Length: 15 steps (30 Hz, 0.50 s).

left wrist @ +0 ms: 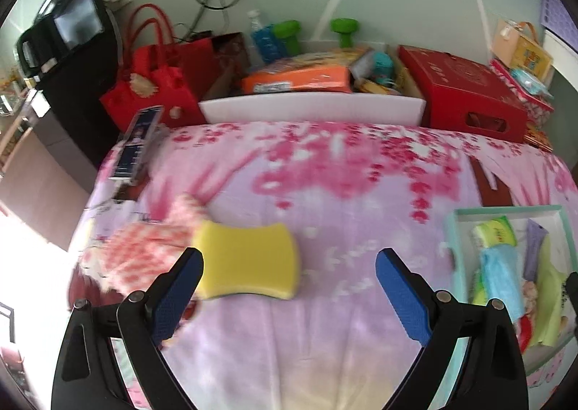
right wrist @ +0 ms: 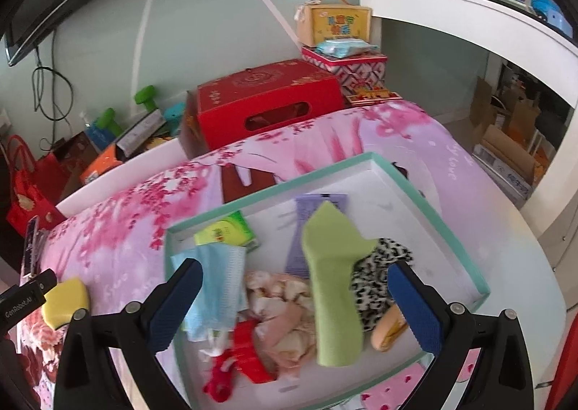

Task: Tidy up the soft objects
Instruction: 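Withdraw both tools from the tray toward the sponge and striped towel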

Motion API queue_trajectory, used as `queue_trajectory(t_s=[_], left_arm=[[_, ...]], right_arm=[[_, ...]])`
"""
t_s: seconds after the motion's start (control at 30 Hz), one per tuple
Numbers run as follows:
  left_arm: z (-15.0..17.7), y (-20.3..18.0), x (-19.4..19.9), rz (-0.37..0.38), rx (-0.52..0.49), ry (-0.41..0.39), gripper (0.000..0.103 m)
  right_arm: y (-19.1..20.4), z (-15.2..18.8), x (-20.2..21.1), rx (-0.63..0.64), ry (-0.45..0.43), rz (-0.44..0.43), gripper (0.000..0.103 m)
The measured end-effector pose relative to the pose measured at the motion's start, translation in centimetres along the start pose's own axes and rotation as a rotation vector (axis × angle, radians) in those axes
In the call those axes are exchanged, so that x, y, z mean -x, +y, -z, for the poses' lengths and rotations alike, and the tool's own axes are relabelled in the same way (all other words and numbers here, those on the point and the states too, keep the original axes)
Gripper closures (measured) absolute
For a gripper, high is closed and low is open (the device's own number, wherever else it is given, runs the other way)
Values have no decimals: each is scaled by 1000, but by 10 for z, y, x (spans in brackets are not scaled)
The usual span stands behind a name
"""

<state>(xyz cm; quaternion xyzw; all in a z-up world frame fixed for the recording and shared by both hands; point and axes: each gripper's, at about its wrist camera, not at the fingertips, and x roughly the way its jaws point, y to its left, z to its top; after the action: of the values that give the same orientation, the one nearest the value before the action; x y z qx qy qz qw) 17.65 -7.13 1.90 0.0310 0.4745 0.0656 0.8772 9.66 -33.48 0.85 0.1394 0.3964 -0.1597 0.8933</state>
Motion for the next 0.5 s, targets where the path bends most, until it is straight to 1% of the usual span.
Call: queue_trajectory(t_s=[0.13, 0.23, 0.3, 0.4, 0.5], left_arm=[[0, 32, 4, -67, 27, 3, 7], [1, 64, 6, -140, 68, 6, 7], [2, 86, 6, -169, 106, 10, 7], [7, 116, 3, -182, 169, 24, 7], [15, 136, -2, -203, 208, 46, 7]], right_arm=[[17, -1, 5, 26, -18, -14, 0], [37, 0, 7, 64, -21, -42, 0], [54, 2, 8, 98, -18, -59, 0], [76, 5, 10, 136, -15, -83, 0], [101, 8, 13, 182, -16, -120, 0]])
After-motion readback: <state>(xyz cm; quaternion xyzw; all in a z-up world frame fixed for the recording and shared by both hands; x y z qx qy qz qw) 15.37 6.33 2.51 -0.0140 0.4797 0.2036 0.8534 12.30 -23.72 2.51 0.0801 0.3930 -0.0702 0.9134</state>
